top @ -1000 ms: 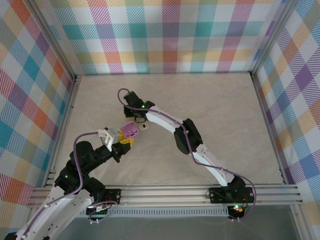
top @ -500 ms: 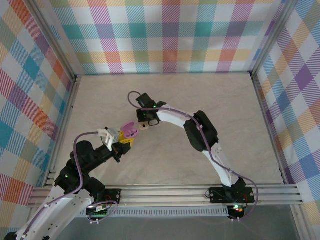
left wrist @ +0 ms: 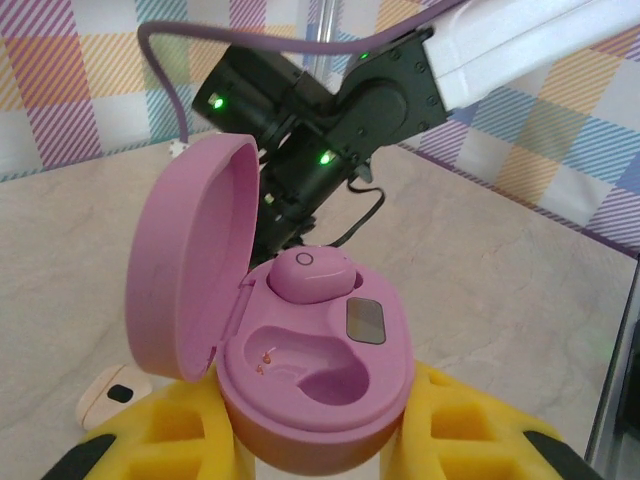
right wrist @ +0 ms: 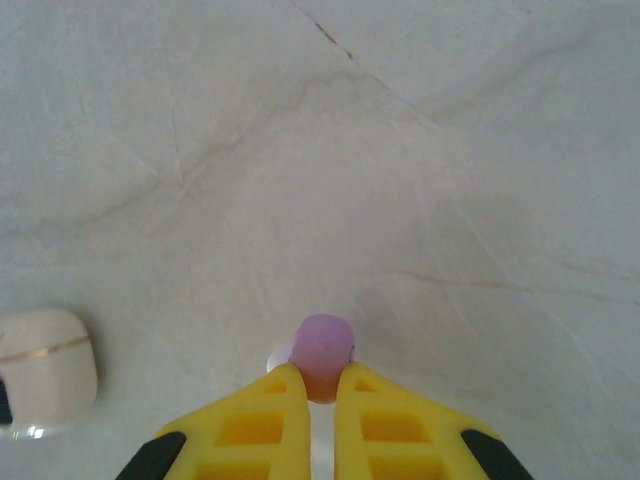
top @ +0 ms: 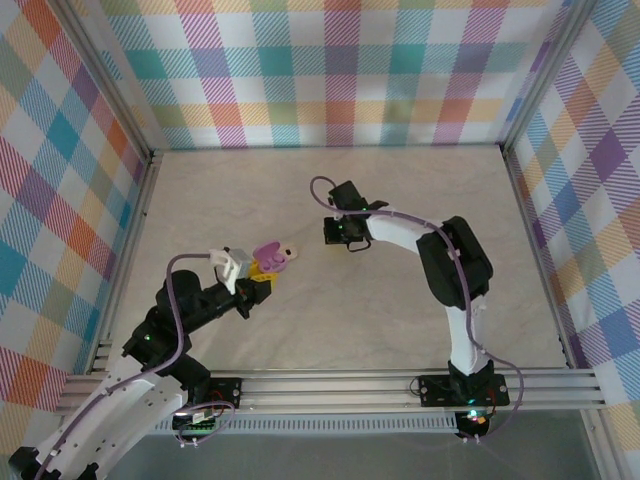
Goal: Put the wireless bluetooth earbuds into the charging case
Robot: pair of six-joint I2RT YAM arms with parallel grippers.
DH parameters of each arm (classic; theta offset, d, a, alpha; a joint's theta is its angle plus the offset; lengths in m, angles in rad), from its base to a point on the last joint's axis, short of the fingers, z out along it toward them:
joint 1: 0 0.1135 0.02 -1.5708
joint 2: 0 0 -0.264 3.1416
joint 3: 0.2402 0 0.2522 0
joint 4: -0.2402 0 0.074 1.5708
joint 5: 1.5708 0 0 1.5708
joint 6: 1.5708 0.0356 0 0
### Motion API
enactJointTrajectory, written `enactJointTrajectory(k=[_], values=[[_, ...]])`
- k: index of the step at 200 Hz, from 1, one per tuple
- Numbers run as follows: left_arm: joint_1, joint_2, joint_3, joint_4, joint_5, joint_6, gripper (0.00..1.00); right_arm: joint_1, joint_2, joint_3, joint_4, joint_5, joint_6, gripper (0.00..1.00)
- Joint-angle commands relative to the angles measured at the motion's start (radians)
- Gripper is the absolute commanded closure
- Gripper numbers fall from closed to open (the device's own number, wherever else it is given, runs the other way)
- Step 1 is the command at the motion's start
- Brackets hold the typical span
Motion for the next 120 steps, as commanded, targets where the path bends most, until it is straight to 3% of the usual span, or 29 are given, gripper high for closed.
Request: enactJointTrajectory(k=[1, 48, 120], values=[[0.006, 0.020, -0.009, 0.076, 0.028, -0.015, 1.00, -0.006, -0.076, -0.010, -0.057, -0.064, -0.063, 0.91], [0.006, 0.088, -0.026, 0.157, 0.079, -0.005, 1.00, -0.007, -0.240, -0.072, -0.186, -0.059, -0.148, 0.92], [-0.015, 0.324, 0.000, 0.373, 0.110, -0.004, 1.00, -0.007, -0.607, -0.074, -0.485, -0.001, -0.190, 0.92]])
